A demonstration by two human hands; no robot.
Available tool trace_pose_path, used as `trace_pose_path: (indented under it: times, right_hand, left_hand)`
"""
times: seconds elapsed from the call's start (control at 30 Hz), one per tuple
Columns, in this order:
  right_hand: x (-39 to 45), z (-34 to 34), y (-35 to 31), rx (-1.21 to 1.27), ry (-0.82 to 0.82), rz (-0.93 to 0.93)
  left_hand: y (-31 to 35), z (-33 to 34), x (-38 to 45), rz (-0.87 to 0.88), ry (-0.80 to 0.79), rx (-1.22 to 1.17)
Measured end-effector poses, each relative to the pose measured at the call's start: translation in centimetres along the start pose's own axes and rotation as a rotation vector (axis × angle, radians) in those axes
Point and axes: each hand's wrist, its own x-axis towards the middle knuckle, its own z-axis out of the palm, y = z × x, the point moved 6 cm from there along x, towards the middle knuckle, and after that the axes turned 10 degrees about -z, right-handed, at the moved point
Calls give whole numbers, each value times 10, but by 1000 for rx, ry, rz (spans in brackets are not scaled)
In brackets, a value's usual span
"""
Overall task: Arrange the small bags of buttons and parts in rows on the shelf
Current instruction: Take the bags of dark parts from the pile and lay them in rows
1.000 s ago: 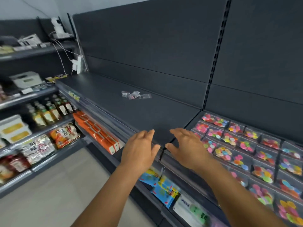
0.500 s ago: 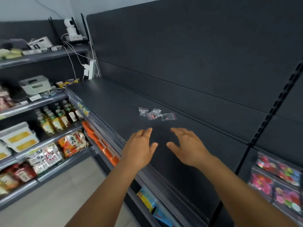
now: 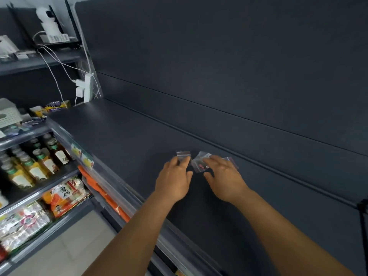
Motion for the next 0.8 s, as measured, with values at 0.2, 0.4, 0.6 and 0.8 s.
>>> trace_pose_path:
  times: [0.2, 0.4, 0.6, 0.8]
  right_hand:
    - [21, 16, 3, -103, -29, 8]
    - [34, 7, 8, -99, 111, 150]
    - [39, 19, 16, -66, 55, 332]
    - [32, 18, 20, 57, 131, 440]
  left_hand:
    - [-16, 7, 26, 167, -42, 5]
    - [-28, -5, 46, 71, 71, -133]
    - [-27, 8, 71, -72, -27, -62]
    - [-26, 13, 73, -108, -109, -282]
